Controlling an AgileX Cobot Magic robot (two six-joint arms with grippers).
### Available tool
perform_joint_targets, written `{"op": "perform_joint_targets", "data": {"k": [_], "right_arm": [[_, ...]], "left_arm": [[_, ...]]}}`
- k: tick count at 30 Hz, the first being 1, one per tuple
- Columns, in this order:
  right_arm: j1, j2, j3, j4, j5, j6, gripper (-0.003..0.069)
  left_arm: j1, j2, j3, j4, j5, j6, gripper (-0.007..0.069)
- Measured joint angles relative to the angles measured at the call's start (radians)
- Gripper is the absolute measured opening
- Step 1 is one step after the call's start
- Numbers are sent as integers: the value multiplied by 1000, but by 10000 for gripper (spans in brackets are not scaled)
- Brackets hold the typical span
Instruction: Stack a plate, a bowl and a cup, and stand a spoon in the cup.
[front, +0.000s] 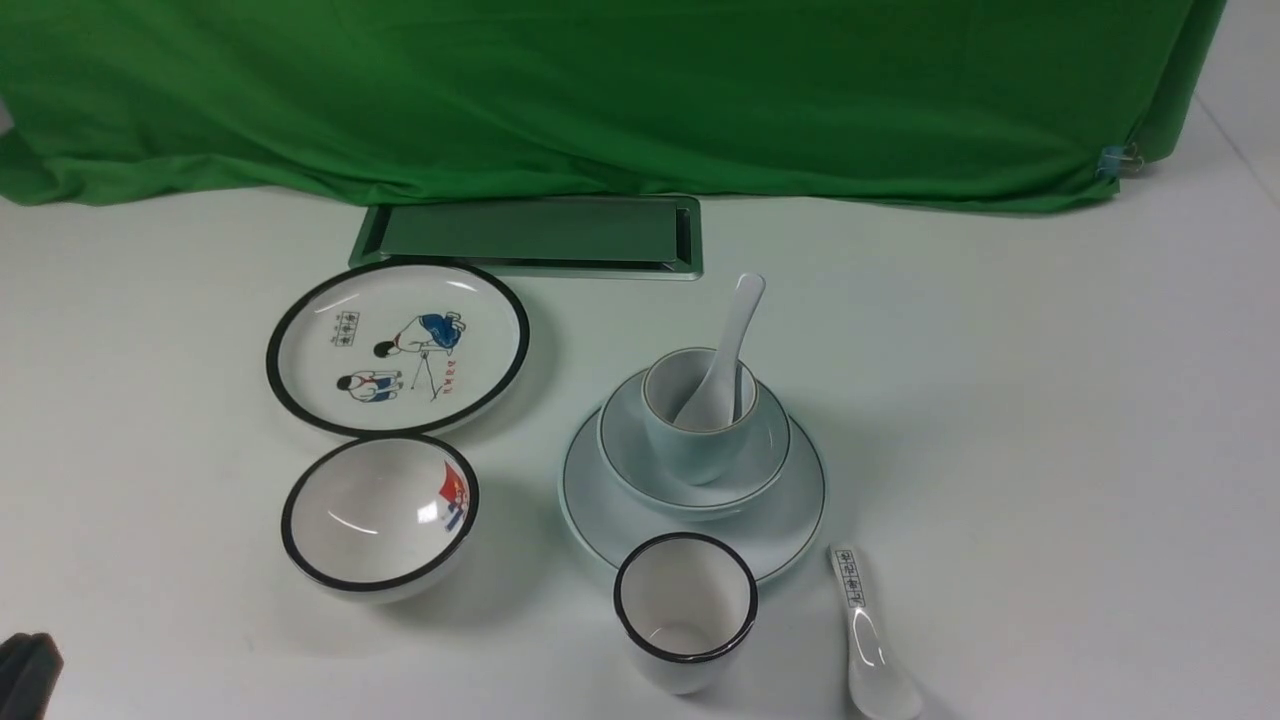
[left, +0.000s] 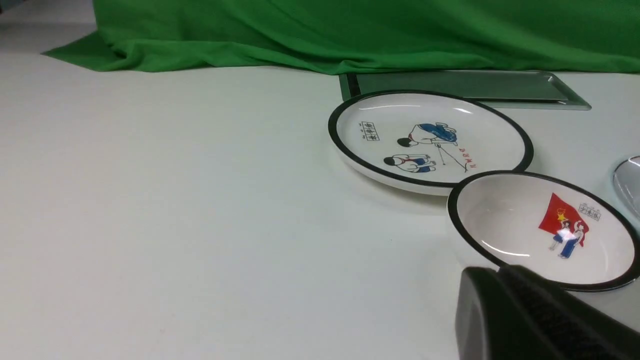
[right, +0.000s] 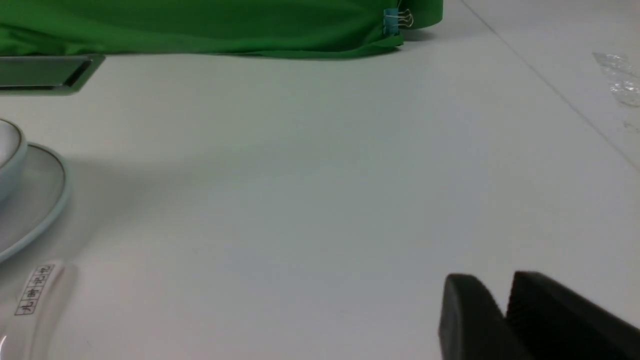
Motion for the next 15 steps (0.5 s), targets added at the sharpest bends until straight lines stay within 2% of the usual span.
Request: {"op": "perform_joint_targets", "data": {"k": [15], "right_arm": [[0,0,0,0,0,0,189]], "left_arm": [[0,0,0,-5,-1,-1,-30]]}}
